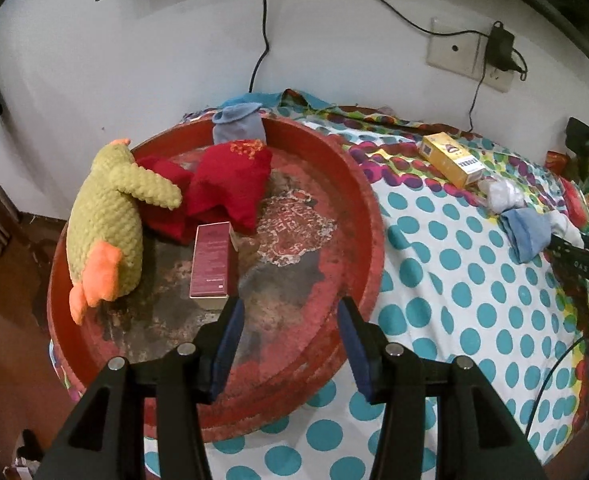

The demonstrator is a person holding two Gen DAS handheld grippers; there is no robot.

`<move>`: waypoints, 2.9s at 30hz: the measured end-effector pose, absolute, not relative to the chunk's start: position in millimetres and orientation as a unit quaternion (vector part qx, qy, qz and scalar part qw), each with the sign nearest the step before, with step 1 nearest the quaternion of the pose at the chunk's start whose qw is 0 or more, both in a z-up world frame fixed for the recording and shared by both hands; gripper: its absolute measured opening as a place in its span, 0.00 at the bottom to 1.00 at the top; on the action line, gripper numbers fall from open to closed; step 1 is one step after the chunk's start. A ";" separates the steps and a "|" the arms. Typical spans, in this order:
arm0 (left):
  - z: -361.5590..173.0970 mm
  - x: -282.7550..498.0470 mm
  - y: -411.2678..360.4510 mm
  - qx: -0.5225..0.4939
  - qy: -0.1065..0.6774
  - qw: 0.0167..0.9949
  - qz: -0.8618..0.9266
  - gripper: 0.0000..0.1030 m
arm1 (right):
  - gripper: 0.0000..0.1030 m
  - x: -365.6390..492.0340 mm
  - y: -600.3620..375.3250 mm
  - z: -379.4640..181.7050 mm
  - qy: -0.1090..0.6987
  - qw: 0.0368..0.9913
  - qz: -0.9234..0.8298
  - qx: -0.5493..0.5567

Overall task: Organize objects
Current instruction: 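Lift the left gripper away from the maroon box on the tray, then carry the white sock onto the red tray and release it with the right gripper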

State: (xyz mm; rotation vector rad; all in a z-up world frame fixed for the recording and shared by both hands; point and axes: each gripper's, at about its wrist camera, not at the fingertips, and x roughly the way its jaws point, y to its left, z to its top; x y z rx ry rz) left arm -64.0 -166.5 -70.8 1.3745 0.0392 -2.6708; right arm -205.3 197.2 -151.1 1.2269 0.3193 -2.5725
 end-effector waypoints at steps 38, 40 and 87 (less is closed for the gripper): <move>-45.1 16.6 -203.2 0.442 0.036 0.116 -0.889 0.48 | 0.52 -199.8 208.2 -139.1 0.094 0.120 -0.895 0.420; -43.7 20.4 -206.0 0.440 0.042 0.116 -0.890 0.48 | 0.52 -195.8 209.3 -130.3 0.096 0.119 -0.897 0.415; -63.2 41.1 -257.4 0.425 0.126 0.098 -0.891 0.49 | 0.84 -120.9 -102.1 -59.0 0.163 0.354 -0.853 0.347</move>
